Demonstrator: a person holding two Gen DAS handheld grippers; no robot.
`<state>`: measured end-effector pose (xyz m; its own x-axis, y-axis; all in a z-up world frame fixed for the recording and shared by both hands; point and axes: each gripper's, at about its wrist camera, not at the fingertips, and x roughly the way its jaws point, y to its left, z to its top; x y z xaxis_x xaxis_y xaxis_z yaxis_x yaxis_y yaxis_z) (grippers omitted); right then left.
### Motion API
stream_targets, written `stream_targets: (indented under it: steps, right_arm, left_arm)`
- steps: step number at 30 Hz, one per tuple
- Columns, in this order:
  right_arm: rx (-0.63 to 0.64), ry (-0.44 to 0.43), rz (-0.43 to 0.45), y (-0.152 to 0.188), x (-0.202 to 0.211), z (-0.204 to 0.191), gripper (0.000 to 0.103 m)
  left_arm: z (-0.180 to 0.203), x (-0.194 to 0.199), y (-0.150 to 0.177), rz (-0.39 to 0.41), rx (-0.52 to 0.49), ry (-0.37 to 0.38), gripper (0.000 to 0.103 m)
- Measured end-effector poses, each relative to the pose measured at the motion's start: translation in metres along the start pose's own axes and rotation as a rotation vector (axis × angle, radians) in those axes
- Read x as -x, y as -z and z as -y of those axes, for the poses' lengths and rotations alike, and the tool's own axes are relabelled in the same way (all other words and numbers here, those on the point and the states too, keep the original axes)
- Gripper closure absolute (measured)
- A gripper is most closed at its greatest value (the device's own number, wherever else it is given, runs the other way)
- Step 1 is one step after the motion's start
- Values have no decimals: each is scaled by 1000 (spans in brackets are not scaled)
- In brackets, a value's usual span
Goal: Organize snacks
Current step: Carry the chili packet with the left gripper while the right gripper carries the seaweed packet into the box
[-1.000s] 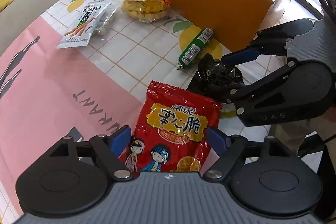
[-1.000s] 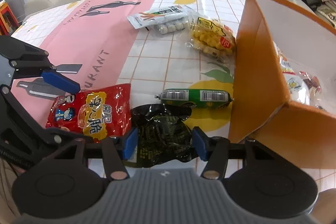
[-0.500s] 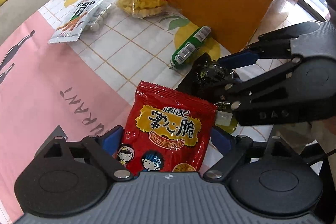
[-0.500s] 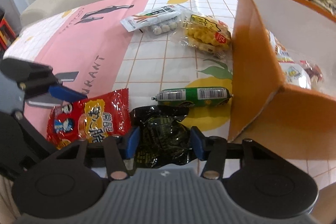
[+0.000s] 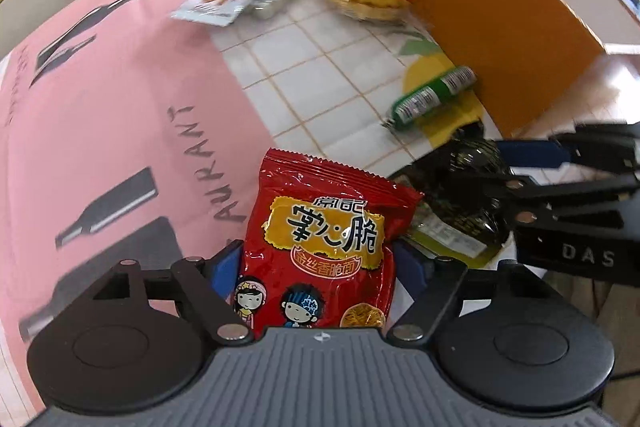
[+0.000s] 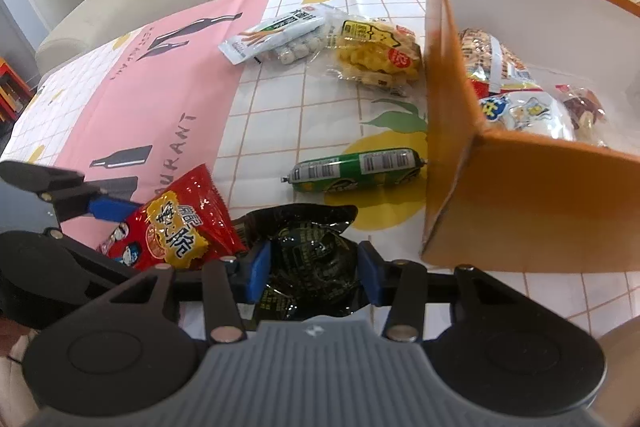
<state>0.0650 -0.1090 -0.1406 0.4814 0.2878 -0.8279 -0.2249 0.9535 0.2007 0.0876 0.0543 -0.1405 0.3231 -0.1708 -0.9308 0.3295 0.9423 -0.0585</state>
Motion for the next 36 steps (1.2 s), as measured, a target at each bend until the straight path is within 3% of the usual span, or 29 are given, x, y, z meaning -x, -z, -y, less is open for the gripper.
stream_targets:
  steps: [8,13,19,27,36]
  right_arm:
    - [-12,-30,54,-2,21,-1,58]
    - [34,-24,148,-6,51,-13,58]
    - [28,-51,201,-19,83,-10,58]
    - [5,-24,244,-46,121,24,58]
    - [-24,66,207,-81,146,94,58]
  left_arm:
    - [-17,37,3,93,167,-33,13]
    - [-26,66,0,165,260,-50,13]
    - [-23,97,-11,211,338,-17,13]
    - [1,122,-41,251,343,84,13]
    - [64,122,-105,258,222,210,13]
